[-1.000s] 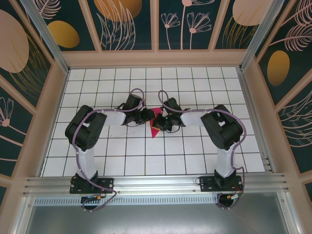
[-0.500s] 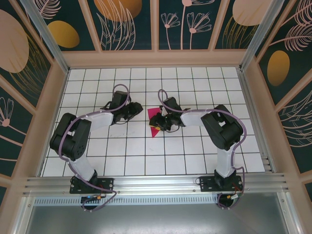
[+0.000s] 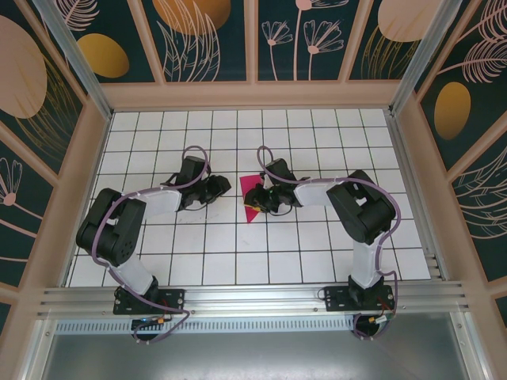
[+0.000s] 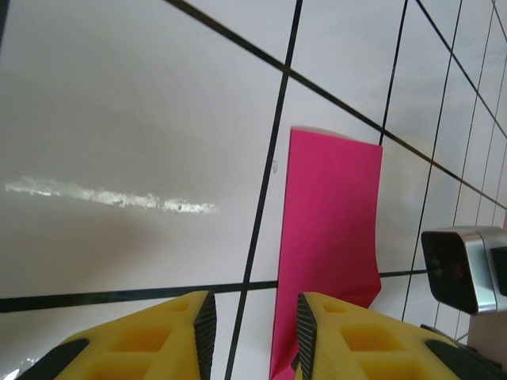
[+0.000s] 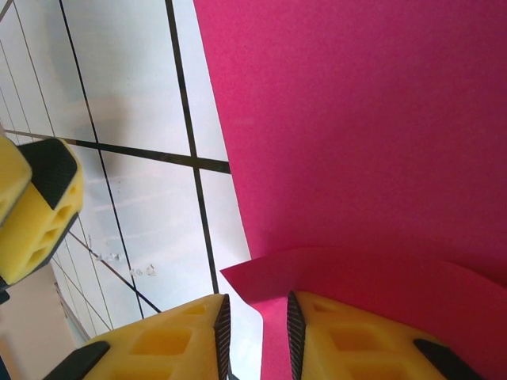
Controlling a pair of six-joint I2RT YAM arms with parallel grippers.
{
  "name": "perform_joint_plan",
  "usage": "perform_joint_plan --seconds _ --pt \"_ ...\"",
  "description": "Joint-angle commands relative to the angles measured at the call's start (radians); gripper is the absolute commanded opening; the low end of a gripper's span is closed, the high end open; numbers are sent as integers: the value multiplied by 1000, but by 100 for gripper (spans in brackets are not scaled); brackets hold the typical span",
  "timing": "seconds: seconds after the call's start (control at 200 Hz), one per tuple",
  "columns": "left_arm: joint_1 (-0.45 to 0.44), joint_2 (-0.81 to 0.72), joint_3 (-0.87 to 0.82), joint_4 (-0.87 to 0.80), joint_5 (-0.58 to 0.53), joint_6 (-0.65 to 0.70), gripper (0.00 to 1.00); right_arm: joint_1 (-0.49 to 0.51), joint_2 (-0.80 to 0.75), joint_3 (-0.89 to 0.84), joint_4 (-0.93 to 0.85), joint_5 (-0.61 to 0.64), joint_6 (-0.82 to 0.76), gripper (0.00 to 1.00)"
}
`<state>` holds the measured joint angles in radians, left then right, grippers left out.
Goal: Fold a paper plane with a square sheet of paper (pick it up from the middle)
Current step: Third fold the triangle at the center of the table.
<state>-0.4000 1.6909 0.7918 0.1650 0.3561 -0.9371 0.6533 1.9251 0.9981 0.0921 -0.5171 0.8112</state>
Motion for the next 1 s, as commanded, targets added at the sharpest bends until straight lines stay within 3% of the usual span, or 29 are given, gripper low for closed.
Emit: perform_joint_plan --seconds 0.0,0.27,0.475,0.711,0.996 --pt "-10 -22 -17 37 35 -12 35 -11 6 -36 -32 61 -26 25" --pt "-46 -22 -33 52 51 -17 31 -15 24 -33 -53 63 -22 11" --pt "-92 -16 -39 103 96 -25 17 -14 34 -30 -67 65 -23 3" --pt "-119 43 -9 132 127 -27 1 -14 39 -29 -71 65 -21 0" --pt "-124 103 31 124 127 -27 0 -16 40 -33 -68 63 -18 0"
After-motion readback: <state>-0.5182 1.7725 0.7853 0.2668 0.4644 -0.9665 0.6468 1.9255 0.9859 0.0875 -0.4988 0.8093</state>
